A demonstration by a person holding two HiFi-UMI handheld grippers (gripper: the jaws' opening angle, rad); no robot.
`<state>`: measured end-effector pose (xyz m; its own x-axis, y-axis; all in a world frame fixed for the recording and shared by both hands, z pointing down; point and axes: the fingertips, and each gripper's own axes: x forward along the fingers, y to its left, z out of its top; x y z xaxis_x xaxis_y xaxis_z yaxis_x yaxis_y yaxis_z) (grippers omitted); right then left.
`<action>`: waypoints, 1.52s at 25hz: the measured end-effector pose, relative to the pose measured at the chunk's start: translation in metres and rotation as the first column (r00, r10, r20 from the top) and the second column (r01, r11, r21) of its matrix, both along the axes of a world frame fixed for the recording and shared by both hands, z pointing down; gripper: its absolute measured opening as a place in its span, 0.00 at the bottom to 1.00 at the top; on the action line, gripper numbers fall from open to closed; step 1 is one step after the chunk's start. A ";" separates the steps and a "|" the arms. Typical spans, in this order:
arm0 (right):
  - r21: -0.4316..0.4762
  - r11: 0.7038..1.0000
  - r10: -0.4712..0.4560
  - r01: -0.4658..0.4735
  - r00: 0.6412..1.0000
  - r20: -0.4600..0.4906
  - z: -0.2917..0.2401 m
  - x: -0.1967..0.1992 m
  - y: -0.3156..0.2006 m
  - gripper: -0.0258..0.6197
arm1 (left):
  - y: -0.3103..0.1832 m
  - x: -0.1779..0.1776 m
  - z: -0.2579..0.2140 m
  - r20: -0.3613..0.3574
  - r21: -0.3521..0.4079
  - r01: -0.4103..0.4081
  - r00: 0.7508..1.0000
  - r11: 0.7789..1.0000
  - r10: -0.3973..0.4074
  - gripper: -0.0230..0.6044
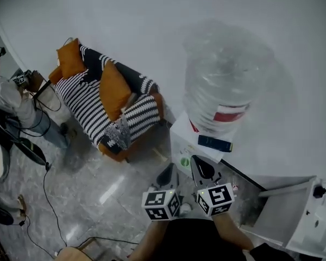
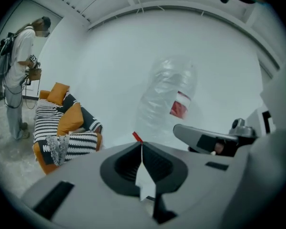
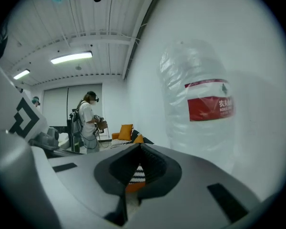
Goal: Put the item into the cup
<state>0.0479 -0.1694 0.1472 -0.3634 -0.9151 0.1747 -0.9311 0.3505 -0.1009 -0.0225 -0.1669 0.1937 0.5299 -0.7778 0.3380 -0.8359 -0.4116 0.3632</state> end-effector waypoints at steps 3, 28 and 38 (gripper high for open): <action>-0.002 1.000 0.021 -0.021 0.993 0.112 -0.011 0.015 -0.006 0.06 | -0.004 0.020 -0.023 -0.130 -0.015 -0.063 0.990 0.998 0.060 0.06; 0.092 0.988 0.116 -0.120 0.992 0.047 -0.015 0.091 0.006 0.06 | 0.011 0.111 -0.044 0.017 0.150 -0.221 0.975 0.964 0.221 0.06; 0.104 0.993 0.049 -0.055 0.997 0.060 -0.020 0.078 0.014 0.06 | 0.018 0.100 -0.046 0.005 0.157 -0.211 0.977 0.965 0.213 0.06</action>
